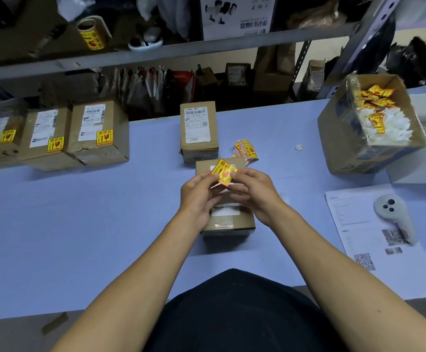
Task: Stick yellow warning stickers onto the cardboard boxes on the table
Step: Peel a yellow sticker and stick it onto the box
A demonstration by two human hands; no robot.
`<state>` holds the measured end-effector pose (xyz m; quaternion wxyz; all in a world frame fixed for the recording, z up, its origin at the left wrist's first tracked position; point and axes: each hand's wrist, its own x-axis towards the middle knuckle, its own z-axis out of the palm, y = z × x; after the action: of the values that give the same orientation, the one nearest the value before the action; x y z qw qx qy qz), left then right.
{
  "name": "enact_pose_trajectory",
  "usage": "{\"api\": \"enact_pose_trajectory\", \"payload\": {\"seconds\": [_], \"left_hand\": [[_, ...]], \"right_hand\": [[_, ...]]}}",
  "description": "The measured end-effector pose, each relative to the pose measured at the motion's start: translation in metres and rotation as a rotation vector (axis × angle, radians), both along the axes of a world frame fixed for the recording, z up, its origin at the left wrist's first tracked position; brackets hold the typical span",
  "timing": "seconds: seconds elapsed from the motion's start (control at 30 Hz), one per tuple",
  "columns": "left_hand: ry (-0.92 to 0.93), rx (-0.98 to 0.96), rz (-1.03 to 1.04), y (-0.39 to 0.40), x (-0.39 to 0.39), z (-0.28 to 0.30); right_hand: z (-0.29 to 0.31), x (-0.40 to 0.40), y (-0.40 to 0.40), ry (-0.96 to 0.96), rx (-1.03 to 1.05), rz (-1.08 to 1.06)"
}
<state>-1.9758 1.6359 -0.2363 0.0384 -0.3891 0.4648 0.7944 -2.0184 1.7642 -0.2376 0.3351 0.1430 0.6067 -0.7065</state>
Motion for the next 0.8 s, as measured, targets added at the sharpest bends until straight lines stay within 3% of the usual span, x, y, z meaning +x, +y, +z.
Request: {"api": "enact_pose_trajectory", "payload": {"seconds": [0.1, 0.23, 0.43, 0.53, 0.67, 0.8], "left_hand": [[-0.012, 0.031, 0.006, 0.0, 0.003, -0.004], [-0.045, 0.02, -0.033, -0.002, 0.004, -0.002], [-0.166, -0.11, -0.128, -0.005, -0.004, 0.003], [-0.133, -0.192, -0.154, -0.011, -0.003, 0.003], [-0.045, -0.104, -0.342, -0.018, 0.0, 0.009], [-0.039, -0.02, -0.373, -0.022, 0.0, 0.009]], "right_hand": [[0.0, 0.0, -0.005, 0.004, -0.025, -0.078], [-0.001, 0.0, -0.007, 0.11, 0.075, -0.029], [-0.001, 0.004, -0.01, 0.231, 0.166, 0.027], [0.002, 0.001, -0.007, 0.212, 0.177, 0.078], [0.004, -0.008, 0.004, 0.129, 0.182, 0.213], [0.007, -0.012, 0.012, 0.125, 0.254, 0.292]]}}
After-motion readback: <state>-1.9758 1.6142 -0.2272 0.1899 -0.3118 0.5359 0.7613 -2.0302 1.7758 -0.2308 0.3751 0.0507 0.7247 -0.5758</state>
